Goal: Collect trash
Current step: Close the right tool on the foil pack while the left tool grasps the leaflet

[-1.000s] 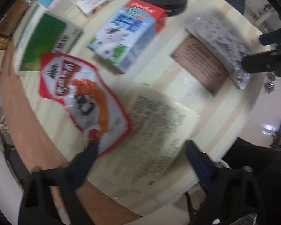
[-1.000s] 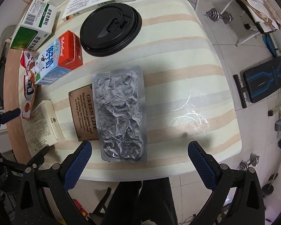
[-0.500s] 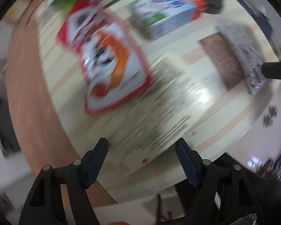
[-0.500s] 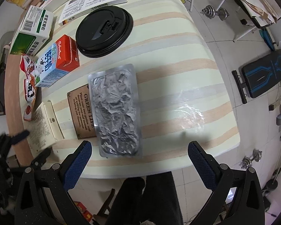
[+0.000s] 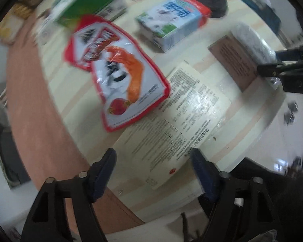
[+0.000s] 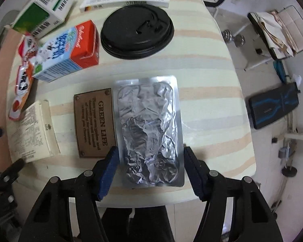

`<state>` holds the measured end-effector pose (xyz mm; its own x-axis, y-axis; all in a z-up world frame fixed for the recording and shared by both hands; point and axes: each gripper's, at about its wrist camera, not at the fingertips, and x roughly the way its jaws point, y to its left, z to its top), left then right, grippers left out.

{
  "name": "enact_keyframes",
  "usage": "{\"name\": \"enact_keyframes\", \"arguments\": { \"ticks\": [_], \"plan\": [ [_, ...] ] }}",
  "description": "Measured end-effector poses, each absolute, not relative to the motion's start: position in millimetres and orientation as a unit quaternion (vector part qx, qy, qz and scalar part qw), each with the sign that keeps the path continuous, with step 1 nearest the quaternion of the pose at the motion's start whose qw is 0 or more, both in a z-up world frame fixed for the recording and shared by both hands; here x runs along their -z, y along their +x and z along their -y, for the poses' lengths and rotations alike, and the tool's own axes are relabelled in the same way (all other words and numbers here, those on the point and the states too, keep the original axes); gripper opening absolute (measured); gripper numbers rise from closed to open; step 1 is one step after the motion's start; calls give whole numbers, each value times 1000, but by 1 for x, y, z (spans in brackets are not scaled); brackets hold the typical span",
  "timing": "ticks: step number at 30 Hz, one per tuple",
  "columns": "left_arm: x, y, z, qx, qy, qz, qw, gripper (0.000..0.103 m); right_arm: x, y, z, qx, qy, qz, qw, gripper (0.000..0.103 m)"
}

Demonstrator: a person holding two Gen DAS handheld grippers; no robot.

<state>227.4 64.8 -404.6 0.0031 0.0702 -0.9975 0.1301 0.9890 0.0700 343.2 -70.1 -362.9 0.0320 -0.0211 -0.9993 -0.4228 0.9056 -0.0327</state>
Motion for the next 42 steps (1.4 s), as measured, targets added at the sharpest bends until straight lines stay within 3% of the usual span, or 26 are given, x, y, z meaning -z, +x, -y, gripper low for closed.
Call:
{"name": "enact_keyframes", "arguments": {
  "ticks": [3, 8, 14, 16, 23, 28, 30, 42],
  "plan": [
    [418, 239, -63, 53, 91, -718, 688, 92, 363, 343, 84, -149, -144, -692, 691, 66],
    [444, 247, -51, 74, 149, -727, 666, 93, 364, 349, 97, -157, -113, -712, 675, 66],
    [455, 252, -52, 52, 146, -722, 674, 83, 366, 352, 98, -159, -98, -717, 672, 66],
    [455, 238, -63, 21, 103, -723, 683, 83, 366, 360, 111, -158, -86, -718, 672, 66],
    [472, 189, -143, -110, -198, -722, 654, 84, 366, 367, 132, -166, -37, -722, 670, 66],
    [484, 193, -152, -163, -105, -714, 673, 87, 368, 364, 132, -168, -46, -717, 675, 66],
    [486, 194, -151, -163, -81, -706, 684, 83, 364, 356, 123, -170, -52, -714, 678, 66],
    [453, 159, -128, -194, -89, -671, 710, 78, 347, 329, 113, -208, -51, -693, 689, 66]
  ]
}}
